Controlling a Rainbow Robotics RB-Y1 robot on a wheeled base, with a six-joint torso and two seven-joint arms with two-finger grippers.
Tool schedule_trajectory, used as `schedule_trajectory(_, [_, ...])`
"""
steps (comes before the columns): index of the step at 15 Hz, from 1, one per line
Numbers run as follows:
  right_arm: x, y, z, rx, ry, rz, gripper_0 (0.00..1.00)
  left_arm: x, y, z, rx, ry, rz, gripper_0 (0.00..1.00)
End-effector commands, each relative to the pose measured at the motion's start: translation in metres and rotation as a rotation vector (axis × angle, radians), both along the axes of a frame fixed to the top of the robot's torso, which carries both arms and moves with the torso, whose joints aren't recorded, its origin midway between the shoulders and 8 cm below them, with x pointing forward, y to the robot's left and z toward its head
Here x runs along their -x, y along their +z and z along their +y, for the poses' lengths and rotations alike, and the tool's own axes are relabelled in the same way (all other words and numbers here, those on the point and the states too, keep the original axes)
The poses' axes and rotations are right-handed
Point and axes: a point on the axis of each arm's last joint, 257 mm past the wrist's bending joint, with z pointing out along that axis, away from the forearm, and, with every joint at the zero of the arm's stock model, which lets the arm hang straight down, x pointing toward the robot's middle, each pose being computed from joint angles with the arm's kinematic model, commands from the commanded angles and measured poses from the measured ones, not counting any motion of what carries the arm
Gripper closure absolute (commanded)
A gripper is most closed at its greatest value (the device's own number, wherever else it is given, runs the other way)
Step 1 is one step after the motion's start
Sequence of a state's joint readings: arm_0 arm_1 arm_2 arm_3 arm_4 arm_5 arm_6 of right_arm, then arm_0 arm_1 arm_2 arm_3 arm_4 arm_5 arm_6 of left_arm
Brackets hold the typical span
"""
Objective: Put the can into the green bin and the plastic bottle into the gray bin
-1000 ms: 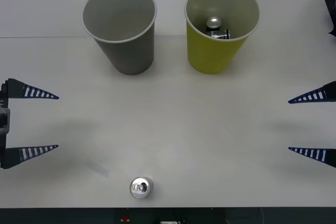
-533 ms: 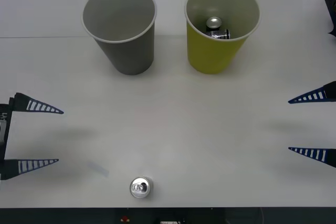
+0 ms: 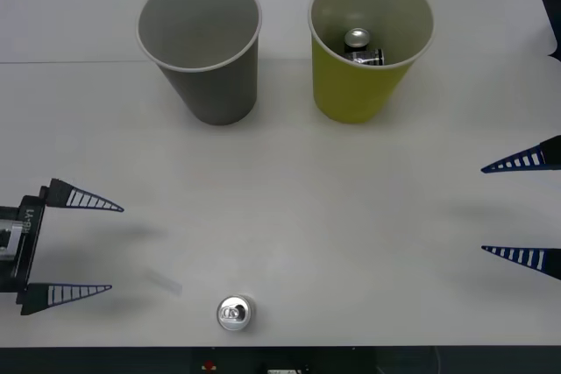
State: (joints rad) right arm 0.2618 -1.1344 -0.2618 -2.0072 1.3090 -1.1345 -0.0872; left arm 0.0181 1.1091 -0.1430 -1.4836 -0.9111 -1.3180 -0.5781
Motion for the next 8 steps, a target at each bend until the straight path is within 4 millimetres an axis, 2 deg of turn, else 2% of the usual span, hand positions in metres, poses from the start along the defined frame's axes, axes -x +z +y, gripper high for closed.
schedule_trajectory(1, [0.000, 0.000, 0.000, 0.000, 0.000, 0.000, 0.00, 0.002, -0.013, -0.005, 0.048, -0.025, 0.025, 0.00])
schedule_trajectory(8, [0.000, 0.000, 0.000, 0.000, 0.000, 0.000, 0.00, 0.010, -0.045, -0.020, 0.158, -0.045, 0.101, 0.00])
